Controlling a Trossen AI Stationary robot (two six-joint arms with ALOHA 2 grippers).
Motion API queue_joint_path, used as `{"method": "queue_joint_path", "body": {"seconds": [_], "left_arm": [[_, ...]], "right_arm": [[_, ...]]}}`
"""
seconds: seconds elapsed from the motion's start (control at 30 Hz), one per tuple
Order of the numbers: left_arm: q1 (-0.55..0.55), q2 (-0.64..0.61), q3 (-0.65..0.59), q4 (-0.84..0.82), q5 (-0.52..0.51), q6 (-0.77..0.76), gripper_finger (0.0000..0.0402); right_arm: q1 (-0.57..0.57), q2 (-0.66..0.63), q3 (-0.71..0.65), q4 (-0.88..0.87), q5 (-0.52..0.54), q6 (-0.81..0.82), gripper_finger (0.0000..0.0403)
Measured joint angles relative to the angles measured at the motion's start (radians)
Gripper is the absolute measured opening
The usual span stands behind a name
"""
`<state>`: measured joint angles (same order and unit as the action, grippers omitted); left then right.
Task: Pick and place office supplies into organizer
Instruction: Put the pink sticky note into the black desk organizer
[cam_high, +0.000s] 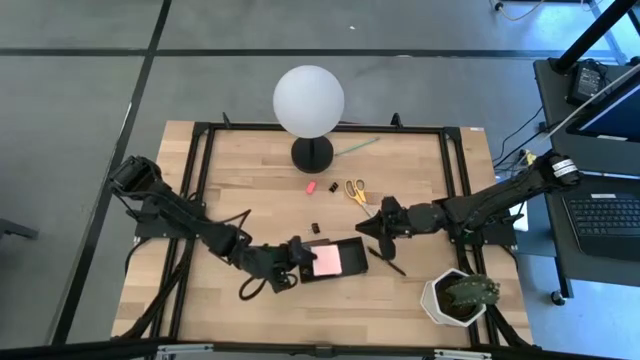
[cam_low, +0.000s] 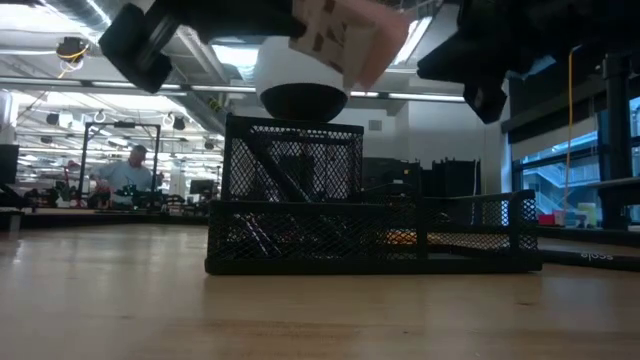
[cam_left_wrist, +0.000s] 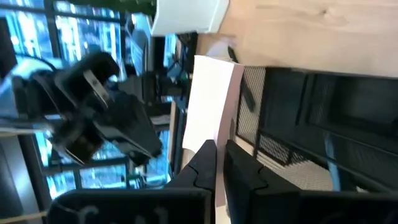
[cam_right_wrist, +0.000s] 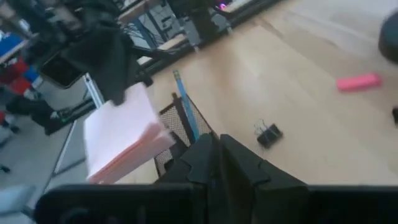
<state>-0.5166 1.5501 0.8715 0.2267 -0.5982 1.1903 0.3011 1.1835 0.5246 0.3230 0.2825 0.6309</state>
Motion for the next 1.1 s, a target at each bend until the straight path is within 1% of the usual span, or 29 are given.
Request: {"method": "queue_joint_path", "body": {"seconds": [0.1,0.2,0.33,0.43,0.5,0.6,0.77,0.9,0.97,1.1], "left_arm": [[0.011,0.0,0.0,0.024,0.048,0.041,0.0008],[0.025,0.0,0.0,0.042,0.1,0.063,0.0008],[0.05,0.0,0.0,0.04,0.129,0.098,0.0008],[0.074,0.0,0.0,0.039,0.163,0.122,0.0008],[0.092,0.0,0.0,0.04,0.19,0.132,0.0008],[0.119,0.0,0.0,0.039,0.208,0.136,0.0008],[0.16,0.0,0.0,0.04,0.21,0.217,0.0008],[0.186,0.0,0.0,0.039,0.212,0.28,0.0008],[0.192,0.0,0.0,0.039,0.207,0.29,0.0008],[0.192,0.0,0.0,0.043,0.205,0.29,0.0008]], "right_arm": [[0.0,0.0,0.0,0.004,0.0,0.045,0.0037],[-0.003,0.0,0.0,0.003,0.001,0.045,0.0037],[-0.004,0.0,0.0,0.0,0.003,0.041,0.0038],[-0.008,0.0,0.0,0.0,0.003,0.018,0.005],[-0.017,0.0,0.0,-0.004,-0.001,0.015,0.0071],[-0.037,0.0,0.0,-0.012,-0.025,-0.01,0.0119],[-0.071,0.0,0.001,0.013,-0.029,-0.156,0.0203],[-0.08,0.0,0.001,0.011,-0.039,-0.195,0.0242],[-0.107,0.0,0.002,0.0,-0.101,-0.188,0.0251],[-0.195,0.0,0.002,0.004,-0.388,-0.084,0.0254]]}}
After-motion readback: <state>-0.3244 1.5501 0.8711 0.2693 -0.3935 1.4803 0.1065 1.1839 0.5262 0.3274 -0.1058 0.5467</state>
